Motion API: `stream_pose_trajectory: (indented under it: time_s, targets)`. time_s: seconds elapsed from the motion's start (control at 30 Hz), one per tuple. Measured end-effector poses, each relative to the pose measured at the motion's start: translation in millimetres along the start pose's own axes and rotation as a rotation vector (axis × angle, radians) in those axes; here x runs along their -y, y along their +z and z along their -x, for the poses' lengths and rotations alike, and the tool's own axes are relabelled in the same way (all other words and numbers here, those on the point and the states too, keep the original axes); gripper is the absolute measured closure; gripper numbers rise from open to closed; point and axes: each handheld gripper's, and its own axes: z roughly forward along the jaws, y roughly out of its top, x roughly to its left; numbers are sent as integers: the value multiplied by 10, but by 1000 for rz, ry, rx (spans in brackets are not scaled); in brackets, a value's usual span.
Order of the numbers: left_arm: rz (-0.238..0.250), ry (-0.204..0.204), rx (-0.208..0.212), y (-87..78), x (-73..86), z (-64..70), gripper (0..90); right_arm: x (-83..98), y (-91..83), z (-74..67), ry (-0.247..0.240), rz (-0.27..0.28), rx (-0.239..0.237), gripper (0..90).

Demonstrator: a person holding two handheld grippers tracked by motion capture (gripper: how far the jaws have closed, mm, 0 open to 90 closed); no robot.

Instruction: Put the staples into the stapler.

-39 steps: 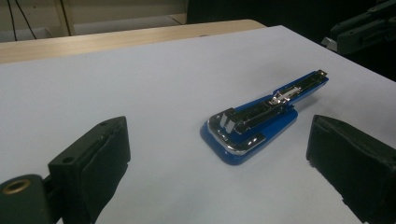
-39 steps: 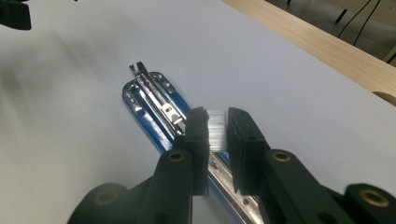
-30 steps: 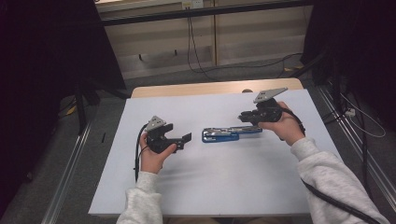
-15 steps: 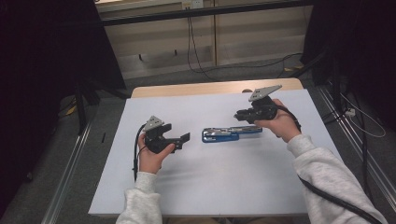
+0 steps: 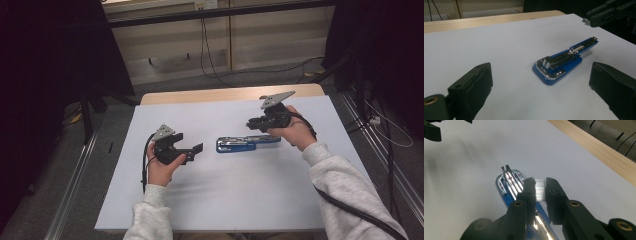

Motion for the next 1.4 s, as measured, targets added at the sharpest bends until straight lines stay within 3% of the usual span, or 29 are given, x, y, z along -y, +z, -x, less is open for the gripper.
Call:
stream_pose_trajectory:
  time_s: [0.5,0.9,1.4]
  targets:
    - [-31,38,42,-45,82,74,41,-60,78,-4,-32,-7,-27,793]
    - [-33,21,33,-134,139,24,41,-120,162,-16,-50,-5,-57,793]
    - [-33,17,35,-177,172,9,41,-169,283,-59,-112,-12,-107,793]
